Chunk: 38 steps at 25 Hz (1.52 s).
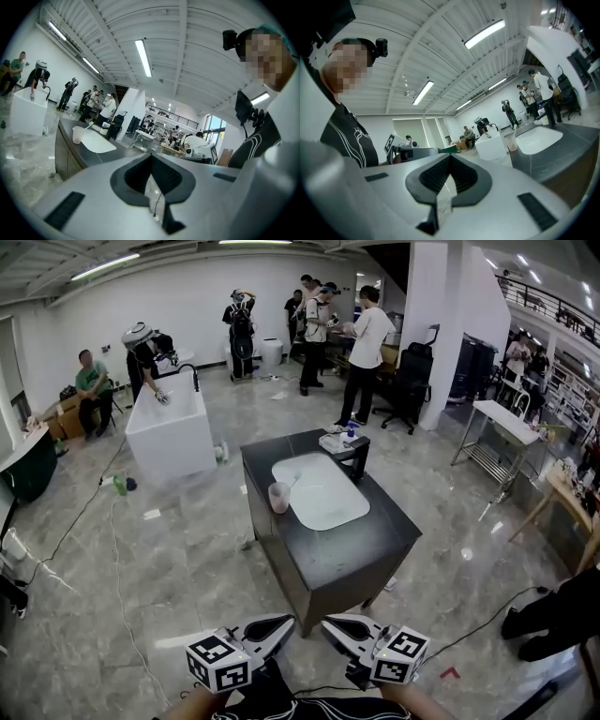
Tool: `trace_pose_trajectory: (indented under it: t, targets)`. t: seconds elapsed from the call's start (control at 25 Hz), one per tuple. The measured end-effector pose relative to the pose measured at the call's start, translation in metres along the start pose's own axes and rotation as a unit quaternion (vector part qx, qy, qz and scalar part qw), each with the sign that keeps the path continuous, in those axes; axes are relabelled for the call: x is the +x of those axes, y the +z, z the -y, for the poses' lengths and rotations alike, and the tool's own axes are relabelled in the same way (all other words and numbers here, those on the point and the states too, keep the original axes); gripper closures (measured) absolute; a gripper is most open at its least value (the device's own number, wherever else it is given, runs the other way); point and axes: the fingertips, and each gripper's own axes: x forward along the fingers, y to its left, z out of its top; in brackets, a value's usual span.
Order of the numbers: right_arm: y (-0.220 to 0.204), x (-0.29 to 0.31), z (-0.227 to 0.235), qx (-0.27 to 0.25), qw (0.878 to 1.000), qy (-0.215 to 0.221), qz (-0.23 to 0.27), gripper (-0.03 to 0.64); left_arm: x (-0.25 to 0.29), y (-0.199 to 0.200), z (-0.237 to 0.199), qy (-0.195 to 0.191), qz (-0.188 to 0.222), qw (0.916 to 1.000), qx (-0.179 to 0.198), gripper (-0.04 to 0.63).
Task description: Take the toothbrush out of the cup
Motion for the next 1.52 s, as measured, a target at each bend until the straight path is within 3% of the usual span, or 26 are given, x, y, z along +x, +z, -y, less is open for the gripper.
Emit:
trace_pose_trajectory:
  t: [0.72,1.52]
  targets:
    - [0.059,0.135,0.123,0.045,0.997,-0.056,0.016,0.612,0.047,0.082,-0.176,-0.021,-0.036,0.9983,-0.041,0.592]
    - [0.09,0.2,0.204,0.037,0.993,-0.106,0.027,0.611,0.091,0.12,-0.27,-0.064,-0.054,0.9954,-0.046,0.592]
